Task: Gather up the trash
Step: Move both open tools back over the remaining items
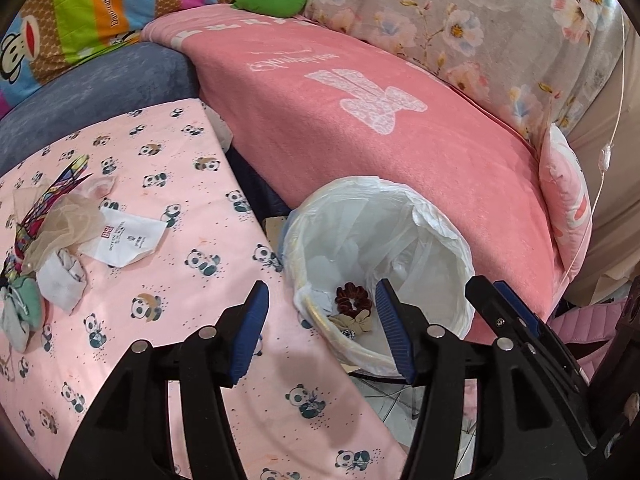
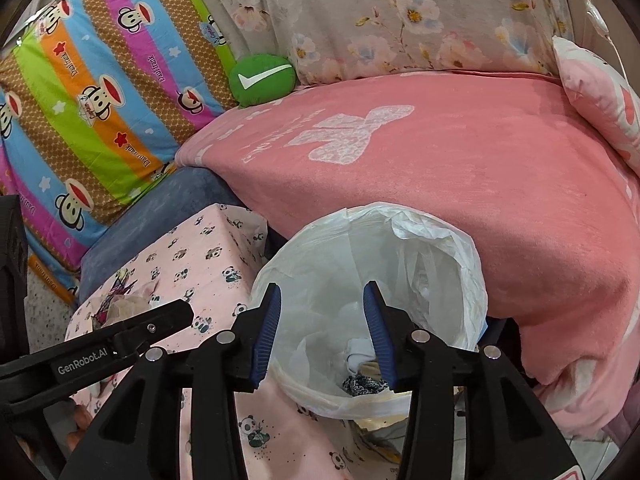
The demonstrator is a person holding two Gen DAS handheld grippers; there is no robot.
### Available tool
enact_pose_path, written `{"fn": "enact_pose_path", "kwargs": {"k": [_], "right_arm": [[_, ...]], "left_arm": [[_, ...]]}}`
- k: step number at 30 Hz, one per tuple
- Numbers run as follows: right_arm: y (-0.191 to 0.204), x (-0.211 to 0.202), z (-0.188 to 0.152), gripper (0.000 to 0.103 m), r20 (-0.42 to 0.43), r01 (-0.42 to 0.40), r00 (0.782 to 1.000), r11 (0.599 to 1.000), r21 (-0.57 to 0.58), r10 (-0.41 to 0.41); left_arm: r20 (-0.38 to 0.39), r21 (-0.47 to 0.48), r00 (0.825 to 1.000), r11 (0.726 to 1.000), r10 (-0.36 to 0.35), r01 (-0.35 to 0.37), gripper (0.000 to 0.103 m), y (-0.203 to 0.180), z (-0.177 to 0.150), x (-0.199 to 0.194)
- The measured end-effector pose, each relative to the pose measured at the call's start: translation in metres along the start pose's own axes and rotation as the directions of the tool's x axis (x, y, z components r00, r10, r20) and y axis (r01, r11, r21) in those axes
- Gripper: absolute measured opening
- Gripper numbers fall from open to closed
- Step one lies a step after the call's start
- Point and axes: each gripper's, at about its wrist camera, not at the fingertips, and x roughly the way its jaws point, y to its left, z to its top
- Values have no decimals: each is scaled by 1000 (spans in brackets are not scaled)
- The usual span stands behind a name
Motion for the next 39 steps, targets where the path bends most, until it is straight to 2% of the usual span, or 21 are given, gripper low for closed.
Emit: {"fn": "enact_pose_path", "kwargs": {"k": [2, 16, 21, 25, 34, 39], "right_arm": [[7, -2, -1, 47, 2, -4, 1000, 1000, -11, 4], [64, -8, -15, 53, -24, -64, 998, 993, -102, 62], [89, -8, -22, 53, -41, -91, 995, 986, -143, 86], [108, -7, -28, 53, -55, -112, 993, 979, -171, 104], [152, 2, -43, 54, -107, -167, 984, 958, -233, 145], [181, 8, -53, 54, -138, -199, 976, 941, -273, 167]], "left_arm": [[4, -8, 1000, 1000, 7, -7, 53, 6, -2, -4], [44, -113, 996, 991, 76, -70, 53, 66, -16, -38], [52, -169, 991, 979, 120, -110, 60, 98, -26, -49], [49, -227, 985, 962, 167, -152, 68, 127, -33, -57], [21, -329, 967, 915, 255, -234, 70, 193, -50, -72], [-12, -378, 961, 888, 278, -262, 71, 230, -61, -71]]}}
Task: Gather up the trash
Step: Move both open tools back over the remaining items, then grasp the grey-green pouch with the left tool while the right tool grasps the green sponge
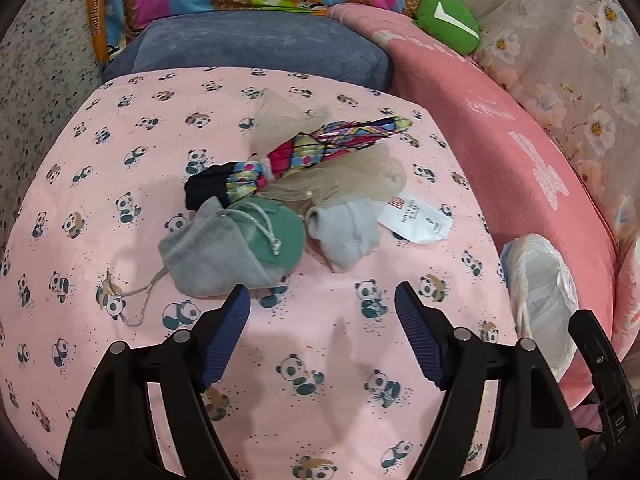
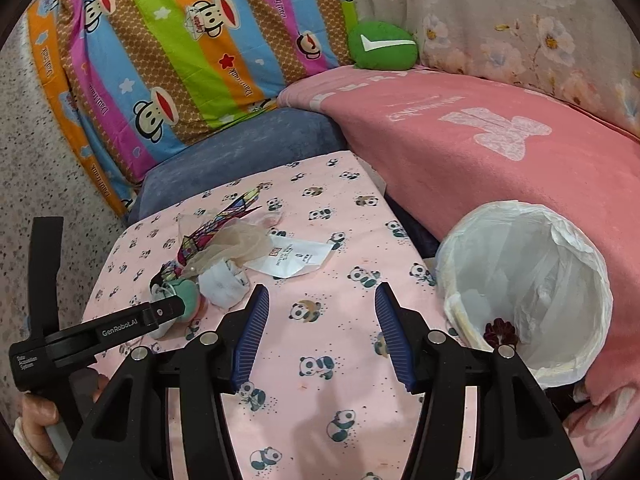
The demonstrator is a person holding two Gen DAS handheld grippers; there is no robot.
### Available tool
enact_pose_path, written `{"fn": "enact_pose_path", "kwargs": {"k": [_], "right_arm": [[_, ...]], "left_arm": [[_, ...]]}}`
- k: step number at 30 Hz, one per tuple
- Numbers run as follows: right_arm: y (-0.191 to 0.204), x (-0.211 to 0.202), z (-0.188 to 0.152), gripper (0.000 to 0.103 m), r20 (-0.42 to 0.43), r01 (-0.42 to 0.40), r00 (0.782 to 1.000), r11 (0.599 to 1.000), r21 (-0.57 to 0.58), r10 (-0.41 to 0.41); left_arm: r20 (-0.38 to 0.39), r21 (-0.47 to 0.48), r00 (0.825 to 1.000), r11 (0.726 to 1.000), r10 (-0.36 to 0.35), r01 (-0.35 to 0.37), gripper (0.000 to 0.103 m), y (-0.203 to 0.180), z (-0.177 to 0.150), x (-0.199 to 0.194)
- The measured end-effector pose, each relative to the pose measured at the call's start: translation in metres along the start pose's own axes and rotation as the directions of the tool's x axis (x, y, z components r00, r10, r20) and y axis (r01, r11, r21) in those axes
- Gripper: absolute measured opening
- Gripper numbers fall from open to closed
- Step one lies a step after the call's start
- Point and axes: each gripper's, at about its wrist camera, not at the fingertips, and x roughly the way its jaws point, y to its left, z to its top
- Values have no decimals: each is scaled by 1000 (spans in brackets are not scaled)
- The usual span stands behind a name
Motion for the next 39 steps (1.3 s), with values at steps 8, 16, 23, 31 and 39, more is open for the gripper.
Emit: {"fn": "enact_pose_path", "kwargs": {"k": [8, 16, 23, 31, 39], "right_arm": [[42, 28, -4, 54, -56, -39, 998, 997, -64, 35], [74, 60, -10, 54, -112, -72, 992, 992, -105, 60], [102, 87, -15, 54, -166, -124, 981, 985, -118, 103], [132, 127, -22, 54, -237, -189, 959, 975, -116, 158], [152, 162, -20, 54, -278, -210, 944, 972, -102, 175]], "left_arm": [[-47, -62, 999, 998, 1, -4, 67, 38, 5, 26], [-110, -113, 989, 990, -100, 87, 18, 63, 7, 49], [-62, -124, 992, 987, -113, 105, 8, 86, 7, 26], [-20, -119, 999, 992, -50, 47, 8, 109, 13, 10], [-10, -123, 999, 992, -36, 34, 9, 120, 18, 12]]}}
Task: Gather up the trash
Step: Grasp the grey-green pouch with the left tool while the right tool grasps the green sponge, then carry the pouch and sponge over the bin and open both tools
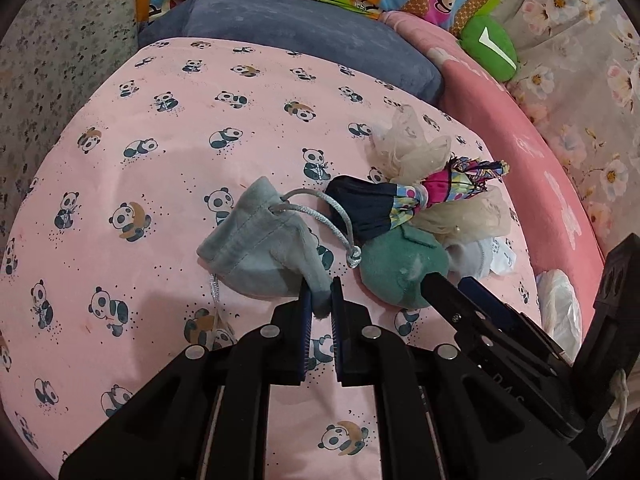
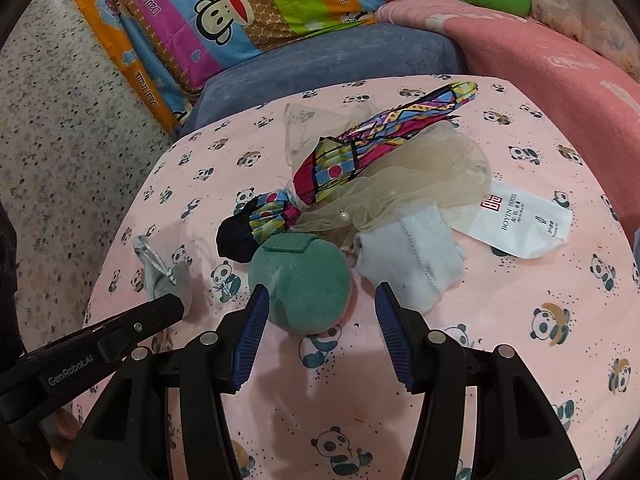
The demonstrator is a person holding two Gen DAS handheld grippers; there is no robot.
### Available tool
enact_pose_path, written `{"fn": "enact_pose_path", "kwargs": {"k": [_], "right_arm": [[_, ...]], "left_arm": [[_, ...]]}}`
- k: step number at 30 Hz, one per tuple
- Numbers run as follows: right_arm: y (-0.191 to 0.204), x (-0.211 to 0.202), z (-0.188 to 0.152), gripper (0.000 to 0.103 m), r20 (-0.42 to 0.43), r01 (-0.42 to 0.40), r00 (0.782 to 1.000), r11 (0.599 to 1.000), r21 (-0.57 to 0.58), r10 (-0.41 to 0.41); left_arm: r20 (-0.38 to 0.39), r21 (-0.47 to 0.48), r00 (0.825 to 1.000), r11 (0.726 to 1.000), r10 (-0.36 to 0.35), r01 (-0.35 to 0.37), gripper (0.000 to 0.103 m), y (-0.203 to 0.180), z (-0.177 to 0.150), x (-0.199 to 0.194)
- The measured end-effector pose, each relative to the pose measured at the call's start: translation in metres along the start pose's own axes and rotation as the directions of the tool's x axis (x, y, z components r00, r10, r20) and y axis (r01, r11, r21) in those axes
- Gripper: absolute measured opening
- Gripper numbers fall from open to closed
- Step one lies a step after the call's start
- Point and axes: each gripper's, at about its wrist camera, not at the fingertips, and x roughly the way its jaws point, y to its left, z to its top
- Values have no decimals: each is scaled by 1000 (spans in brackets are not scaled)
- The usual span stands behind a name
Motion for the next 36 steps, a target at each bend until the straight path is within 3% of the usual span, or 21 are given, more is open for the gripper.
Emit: {"fn": "enact_pose_path", "kwargs": {"k": [6, 9, 13, 25, 36], "right_arm": [[-2, 25, 0, 54, -50, -48, 997, 998, 50, 51], [-4, 27, -2, 40, -49, -88, 994, 993, 78, 92], [1, 15, -4, 29, -40, -91, 995, 995, 47, 93], [-28, -74, -12, 26, 114, -42, 993, 998, 39, 38], [-108, -157, -30, 27, 240, 53, 967, 988, 147, -88]], "left_arm": [[-3, -2, 1000, 1000, -7, 7, 9, 2, 2, 4], [-5, 1, 1000, 1000, -5, 5, 9, 1, 2, 5], [-2, 7, 1000, 1000, -5, 5, 9, -4, 0, 2], [12, 110, 999, 993, -42, 40, 9, -68, -18, -18], [-17, 284, 994, 953, -109, 109, 9, -175, -48, -27]]}}
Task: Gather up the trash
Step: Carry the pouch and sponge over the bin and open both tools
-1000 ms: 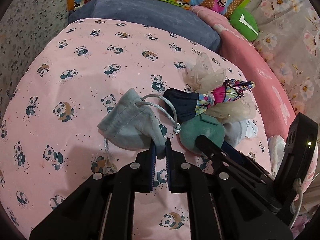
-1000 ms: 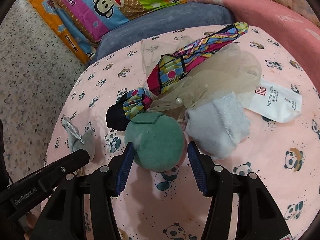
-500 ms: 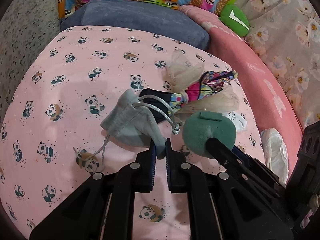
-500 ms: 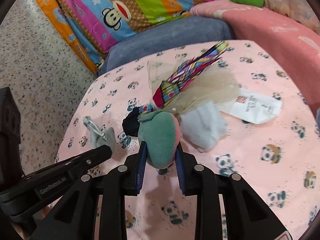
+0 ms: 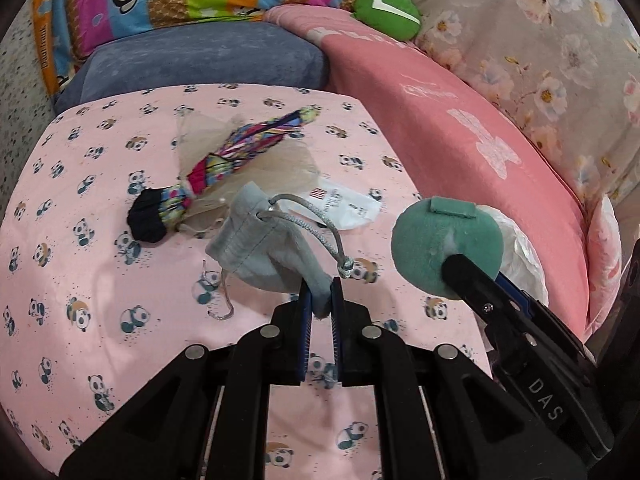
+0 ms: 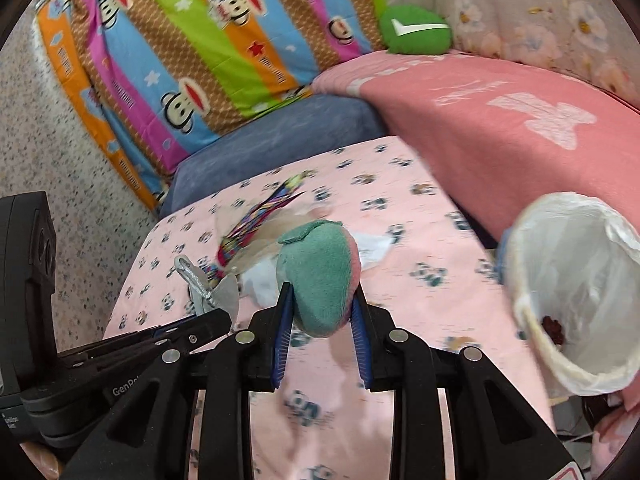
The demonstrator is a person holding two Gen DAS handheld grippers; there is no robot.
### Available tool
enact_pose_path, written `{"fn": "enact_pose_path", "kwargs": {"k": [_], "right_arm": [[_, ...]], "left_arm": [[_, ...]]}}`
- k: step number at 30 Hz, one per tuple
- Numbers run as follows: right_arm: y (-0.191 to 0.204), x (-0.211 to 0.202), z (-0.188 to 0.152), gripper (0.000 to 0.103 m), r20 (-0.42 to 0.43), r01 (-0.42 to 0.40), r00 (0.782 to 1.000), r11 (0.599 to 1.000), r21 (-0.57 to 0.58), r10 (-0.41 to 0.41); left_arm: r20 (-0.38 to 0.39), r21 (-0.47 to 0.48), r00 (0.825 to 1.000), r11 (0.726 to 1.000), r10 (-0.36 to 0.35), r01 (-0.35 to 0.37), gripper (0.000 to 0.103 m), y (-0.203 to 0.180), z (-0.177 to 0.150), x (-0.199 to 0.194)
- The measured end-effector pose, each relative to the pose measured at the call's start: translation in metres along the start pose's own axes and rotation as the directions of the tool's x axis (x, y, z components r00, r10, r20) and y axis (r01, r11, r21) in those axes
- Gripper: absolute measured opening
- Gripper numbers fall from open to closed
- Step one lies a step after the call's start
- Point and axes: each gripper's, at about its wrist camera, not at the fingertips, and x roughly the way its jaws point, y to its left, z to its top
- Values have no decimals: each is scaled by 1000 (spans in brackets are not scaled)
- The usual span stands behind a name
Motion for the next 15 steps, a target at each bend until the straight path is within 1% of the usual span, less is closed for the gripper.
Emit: {"fn": "enact_pose_path", "kwargs": {"k": [7, 15], "right_arm": [[-64, -38, 1, 27, 51, 64, 996, 994, 89, -68], [-132, -68, -3, 27, 88, 124, 986, 972, 202, -144]], "left_arm": [[-27, 101, 997, 992, -71, 74, 9, -69, -2, 10], [-73, 209, 989, 968, -128, 141, 9, -139, -4, 27]]}}
